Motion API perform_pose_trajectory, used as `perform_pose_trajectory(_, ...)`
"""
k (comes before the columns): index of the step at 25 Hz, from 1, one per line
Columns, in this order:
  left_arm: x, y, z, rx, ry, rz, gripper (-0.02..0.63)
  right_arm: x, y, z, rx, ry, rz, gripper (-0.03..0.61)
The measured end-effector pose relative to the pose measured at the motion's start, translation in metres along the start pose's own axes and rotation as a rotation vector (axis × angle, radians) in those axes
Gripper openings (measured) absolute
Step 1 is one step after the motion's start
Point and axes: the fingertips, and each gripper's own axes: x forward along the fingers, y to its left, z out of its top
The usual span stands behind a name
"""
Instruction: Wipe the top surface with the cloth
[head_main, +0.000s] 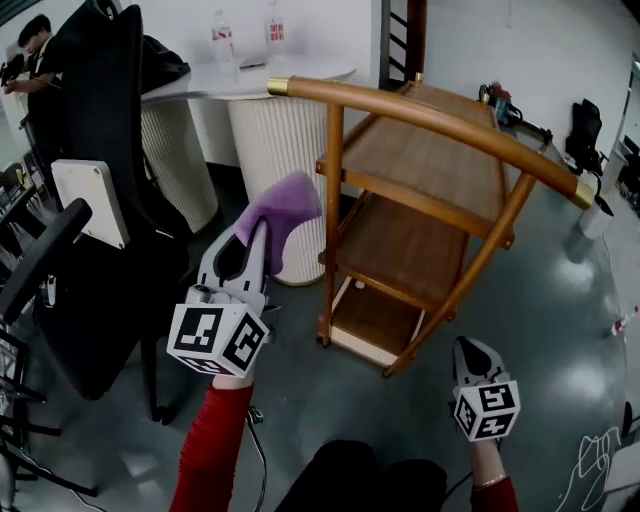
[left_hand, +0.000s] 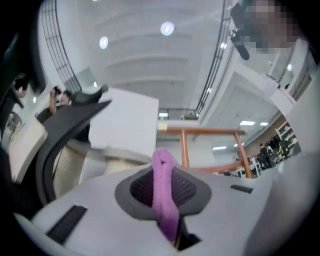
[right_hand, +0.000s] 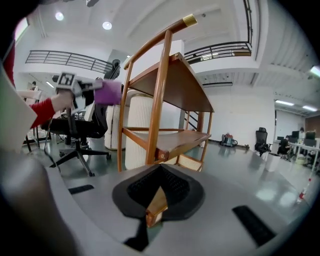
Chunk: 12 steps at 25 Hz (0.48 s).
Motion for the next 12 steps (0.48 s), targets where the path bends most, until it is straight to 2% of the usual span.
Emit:
perform_pose_trajectory(2,0.020,-0.009,0.101,0.079,-0.222,-0.011,0.048,-0.002,-0.006,0.014,-0.004,-0.016,-0.015,0.005)
perform_pose_trajectory(3,0.028,-0.016,0.139,0.119,-0.304,-0.016,0.048,-0.004,-0.009,0.023,-0.007,-0.028,-0.021,0.005)
perform_pose_trajectory(5,0.043,-0.033,0.192,0.193,-0.392,-0.023,0.048,-0.007,-0.012,0.038,-0.010,-0.051,-0.028,0.005)
perform_pose_trajectory(8,0.064,-0.053,0.219,0.241,-0.387,-0.040,0.048,-0.012,-0.007,0.059,-0.011,-0.091,-0.022,0.005)
perform_pose_trajectory(10,0.074,-0.059,0.211,0.223,-0.347,-0.061,0.048,-0.014,-0.002,0.071,-0.010,-0.115,-0.013,0.005)
perform_pose_trajectory(12,0.076,-0.063,0.188,0.191,-0.300,-0.088,0.048,-0.017,0.002,0.078,-0.003,-0.136,-0.001,0.005)
